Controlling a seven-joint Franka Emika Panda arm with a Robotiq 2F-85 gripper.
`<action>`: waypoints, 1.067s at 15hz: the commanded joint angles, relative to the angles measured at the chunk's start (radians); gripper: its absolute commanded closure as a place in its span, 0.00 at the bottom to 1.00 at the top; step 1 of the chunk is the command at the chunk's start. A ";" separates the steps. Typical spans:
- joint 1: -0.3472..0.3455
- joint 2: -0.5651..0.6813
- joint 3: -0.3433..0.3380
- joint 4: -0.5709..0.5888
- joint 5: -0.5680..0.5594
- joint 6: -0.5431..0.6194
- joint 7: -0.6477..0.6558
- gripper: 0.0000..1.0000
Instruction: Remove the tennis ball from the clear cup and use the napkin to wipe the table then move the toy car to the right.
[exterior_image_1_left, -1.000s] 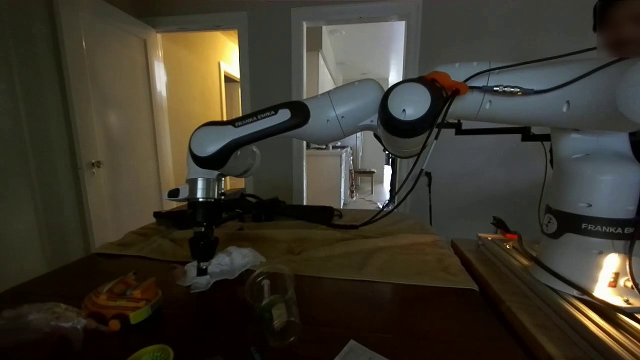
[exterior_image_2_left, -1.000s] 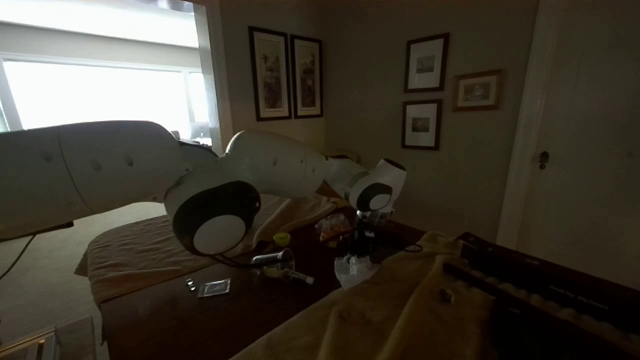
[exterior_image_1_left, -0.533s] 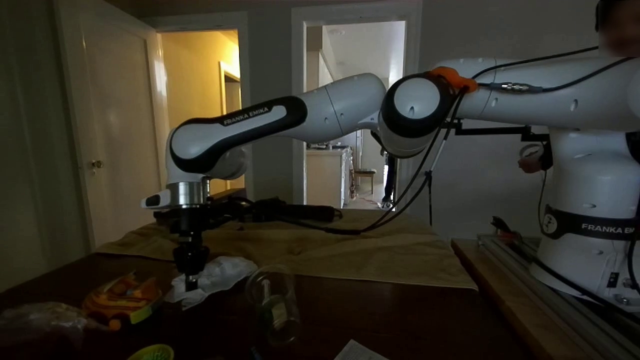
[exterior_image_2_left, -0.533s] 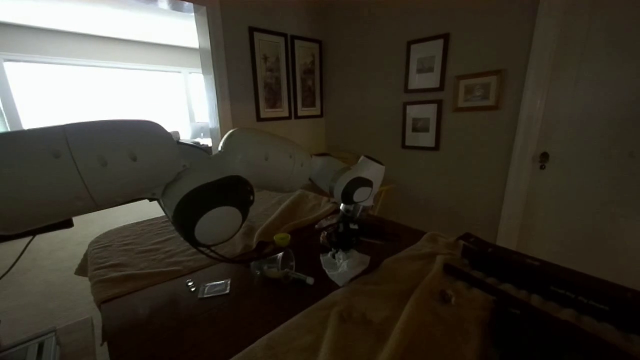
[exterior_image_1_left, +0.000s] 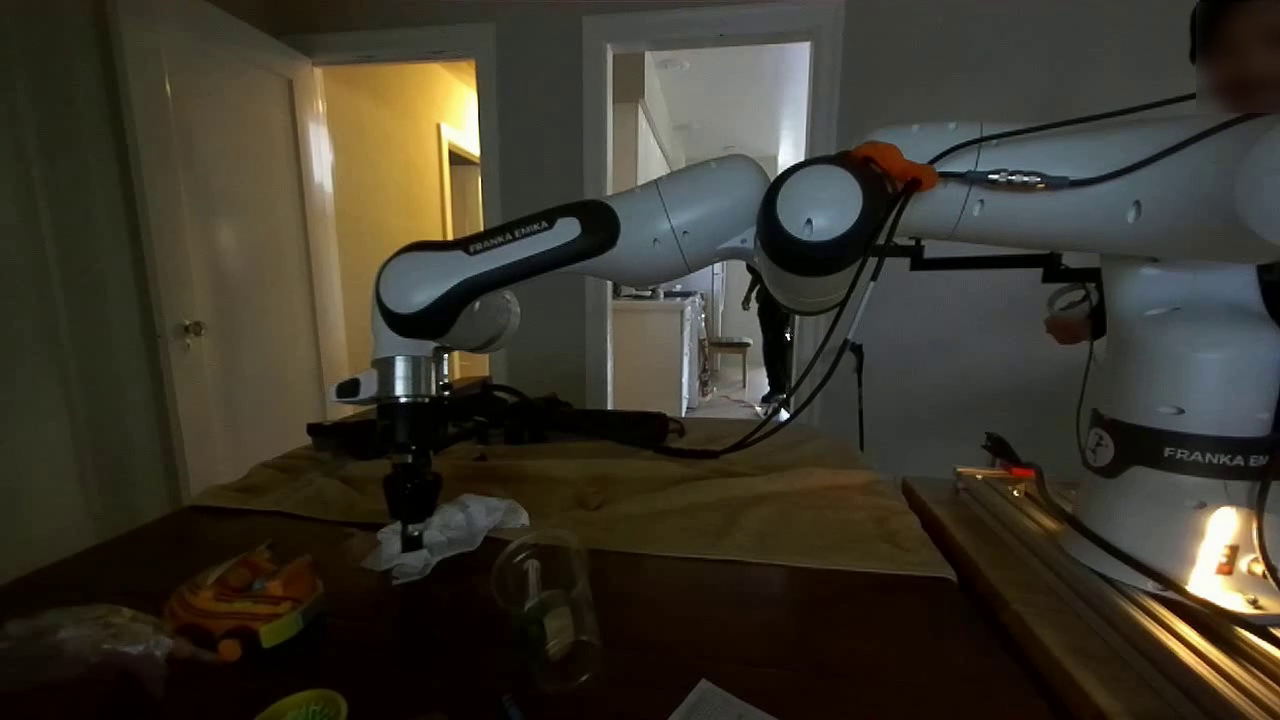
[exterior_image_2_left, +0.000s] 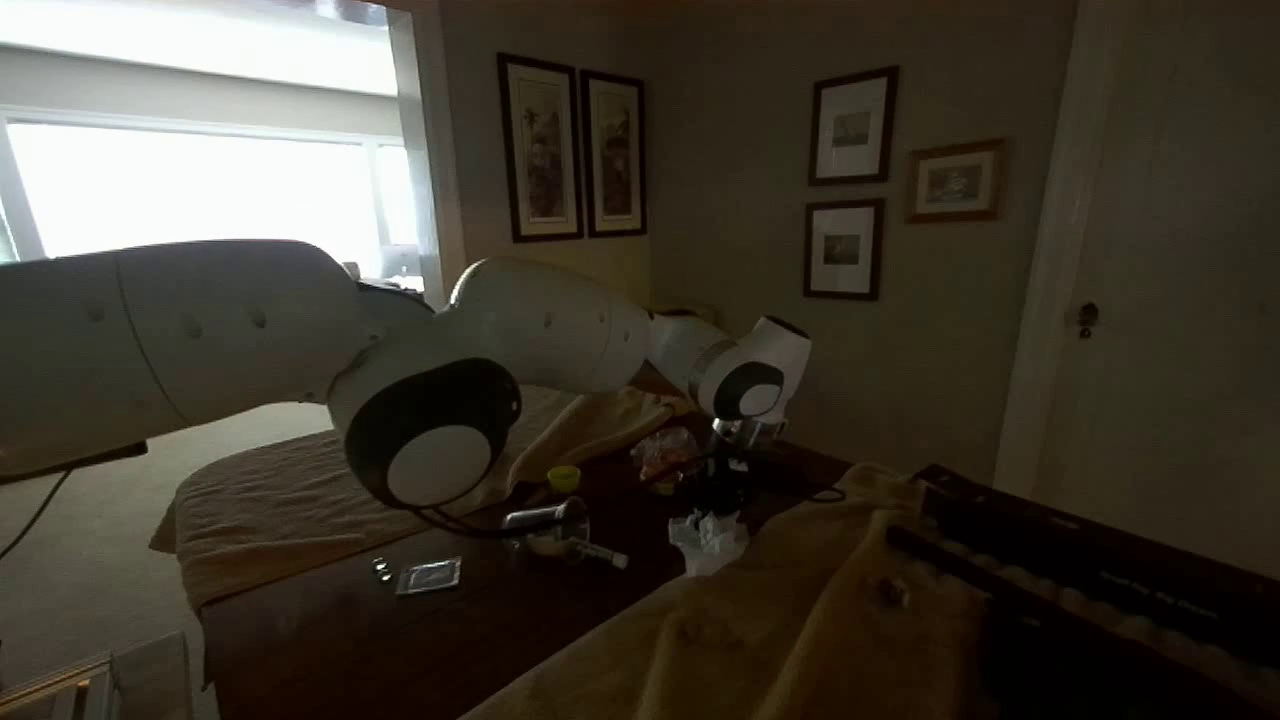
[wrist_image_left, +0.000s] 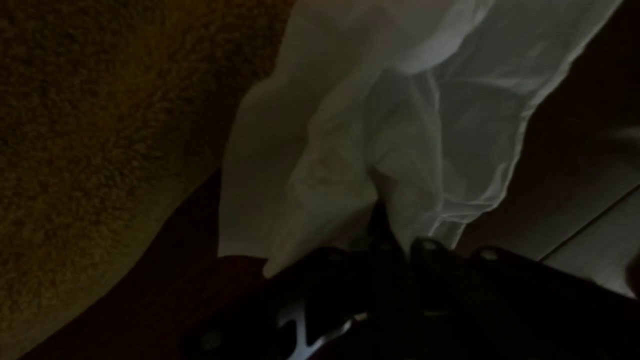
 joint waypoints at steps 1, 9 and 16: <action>0.004 0.022 -0.009 0.021 -0.003 -0.005 0.018 0.96; 0.011 -0.010 -0.024 0.017 -0.014 -0.017 0.067 0.73; 0.053 -0.105 -0.094 0.042 -0.053 -0.004 0.182 0.73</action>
